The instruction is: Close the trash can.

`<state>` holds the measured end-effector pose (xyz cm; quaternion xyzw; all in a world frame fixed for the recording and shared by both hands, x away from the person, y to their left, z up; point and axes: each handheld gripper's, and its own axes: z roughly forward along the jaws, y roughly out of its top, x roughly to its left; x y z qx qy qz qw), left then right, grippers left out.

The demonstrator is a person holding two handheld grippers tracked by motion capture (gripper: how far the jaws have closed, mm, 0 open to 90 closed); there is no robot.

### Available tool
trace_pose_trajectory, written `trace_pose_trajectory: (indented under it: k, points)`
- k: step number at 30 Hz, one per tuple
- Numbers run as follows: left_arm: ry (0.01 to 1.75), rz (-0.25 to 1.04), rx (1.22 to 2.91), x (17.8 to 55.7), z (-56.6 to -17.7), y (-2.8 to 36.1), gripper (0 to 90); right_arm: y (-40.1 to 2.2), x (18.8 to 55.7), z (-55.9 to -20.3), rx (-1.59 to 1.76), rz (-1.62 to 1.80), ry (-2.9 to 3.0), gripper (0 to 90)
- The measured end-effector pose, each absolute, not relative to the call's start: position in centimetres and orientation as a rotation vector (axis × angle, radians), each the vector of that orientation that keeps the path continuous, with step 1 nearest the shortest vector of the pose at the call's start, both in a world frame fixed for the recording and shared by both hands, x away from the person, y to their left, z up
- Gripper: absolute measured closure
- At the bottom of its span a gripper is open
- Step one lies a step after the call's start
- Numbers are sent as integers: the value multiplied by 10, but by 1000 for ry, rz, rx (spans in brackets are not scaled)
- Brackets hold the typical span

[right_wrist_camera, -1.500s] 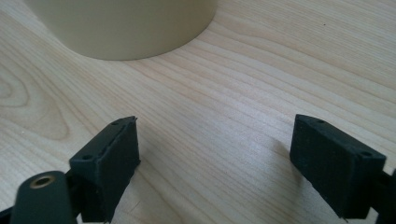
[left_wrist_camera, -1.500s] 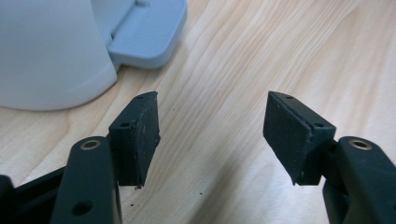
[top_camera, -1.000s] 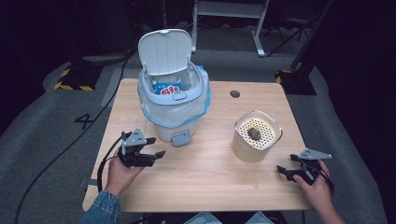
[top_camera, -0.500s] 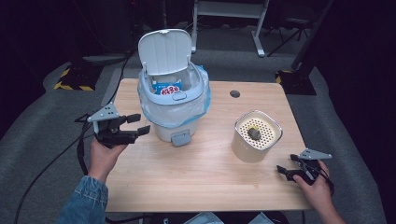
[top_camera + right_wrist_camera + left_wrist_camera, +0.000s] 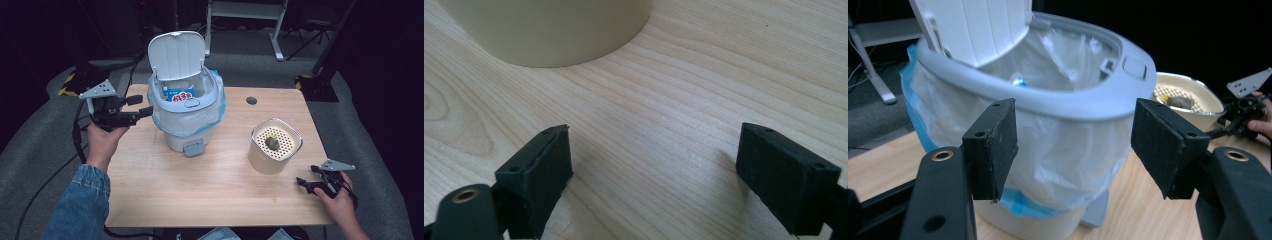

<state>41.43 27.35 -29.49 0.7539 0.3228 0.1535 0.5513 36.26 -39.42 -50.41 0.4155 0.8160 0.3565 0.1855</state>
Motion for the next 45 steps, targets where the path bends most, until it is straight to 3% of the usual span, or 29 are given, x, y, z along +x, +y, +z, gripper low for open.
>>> trace_pose_trajectory:
  k: [24, 45]
  points:
    - [783, 393, 1632, 485, -243, 279, 345, -394, 363, -504, 1171, 1004, 2298, 148]
    - [841, 380, 1654, 521, -242, 269, 351, -394, 363, -504, 1172, 1004, 2299, 148]
